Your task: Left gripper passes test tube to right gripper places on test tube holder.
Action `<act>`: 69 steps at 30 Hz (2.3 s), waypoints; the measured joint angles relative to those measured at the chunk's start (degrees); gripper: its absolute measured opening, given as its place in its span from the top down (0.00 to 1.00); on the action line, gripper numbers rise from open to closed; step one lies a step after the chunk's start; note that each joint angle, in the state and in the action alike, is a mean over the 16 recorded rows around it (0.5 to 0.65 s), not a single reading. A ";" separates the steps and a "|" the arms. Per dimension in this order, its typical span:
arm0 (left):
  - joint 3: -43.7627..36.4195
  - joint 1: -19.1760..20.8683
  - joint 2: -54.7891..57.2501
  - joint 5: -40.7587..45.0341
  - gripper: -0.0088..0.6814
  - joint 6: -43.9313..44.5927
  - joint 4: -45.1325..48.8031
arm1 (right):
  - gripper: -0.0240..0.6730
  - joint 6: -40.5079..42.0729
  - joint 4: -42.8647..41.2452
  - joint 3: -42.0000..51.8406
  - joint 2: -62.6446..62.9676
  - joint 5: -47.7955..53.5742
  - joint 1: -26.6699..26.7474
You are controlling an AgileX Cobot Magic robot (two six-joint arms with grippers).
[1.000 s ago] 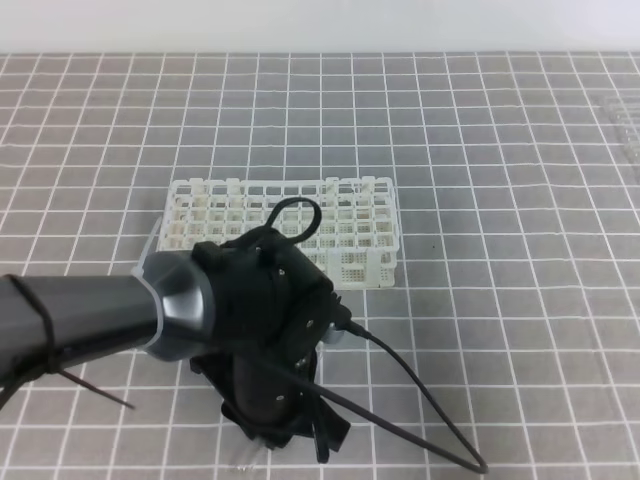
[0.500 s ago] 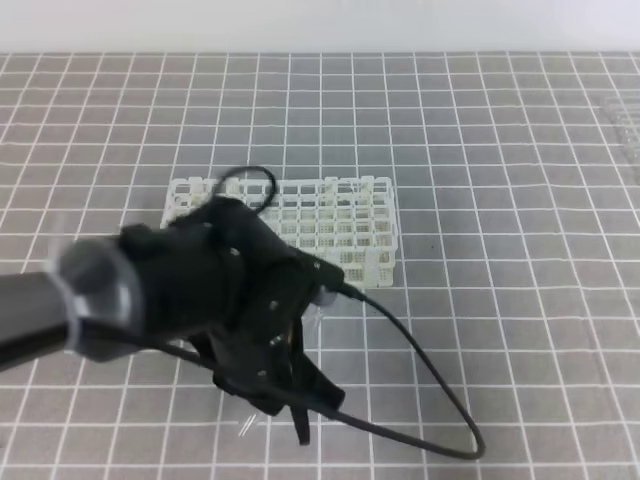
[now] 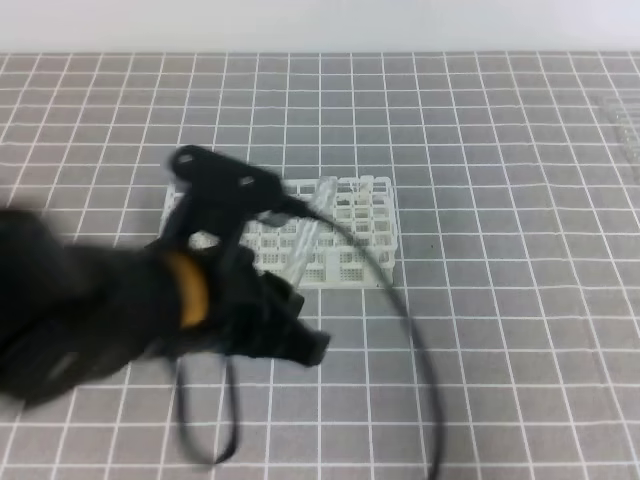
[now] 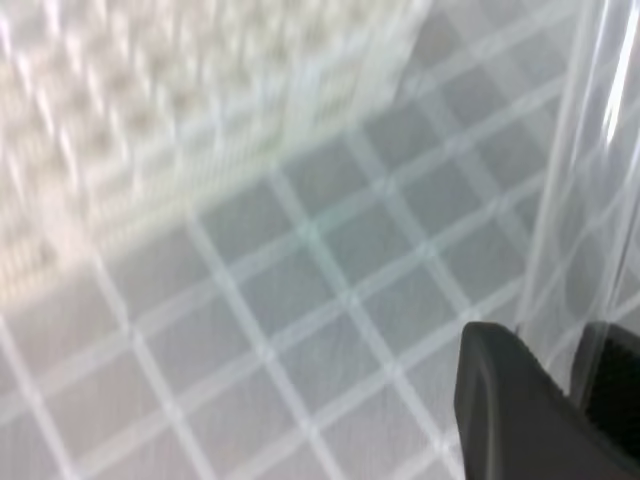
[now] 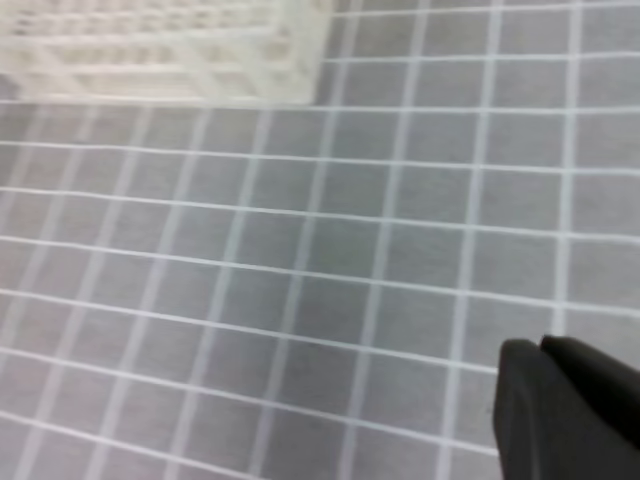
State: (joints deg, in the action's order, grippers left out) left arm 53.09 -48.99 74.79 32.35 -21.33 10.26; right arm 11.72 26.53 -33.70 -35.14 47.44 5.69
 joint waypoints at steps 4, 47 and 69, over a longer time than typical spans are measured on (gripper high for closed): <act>-8.80 0.02 -7.50 -14.60 0.94 -0.36 2.13 | 1.00 3.28 5.10 -1.67 -0.99 1.35 0.00; -32.27 7.70 -16.06 -62.02 0.91 18.01 -7.83 | 0.90 40.84 21.05 -13.36 -28.99 -65.12 57.48; -32.28 7.71 -7.91 -73.08 0.91 19.78 -10.58 | 0.31 38.60 18.84 -14.58 -30.41 -65.78 58.91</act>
State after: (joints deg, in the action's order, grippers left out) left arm 20.81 -41.28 66.88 -40.73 -1.54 -0.32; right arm 50.32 45.37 -48.28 -65.55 -18.34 64.60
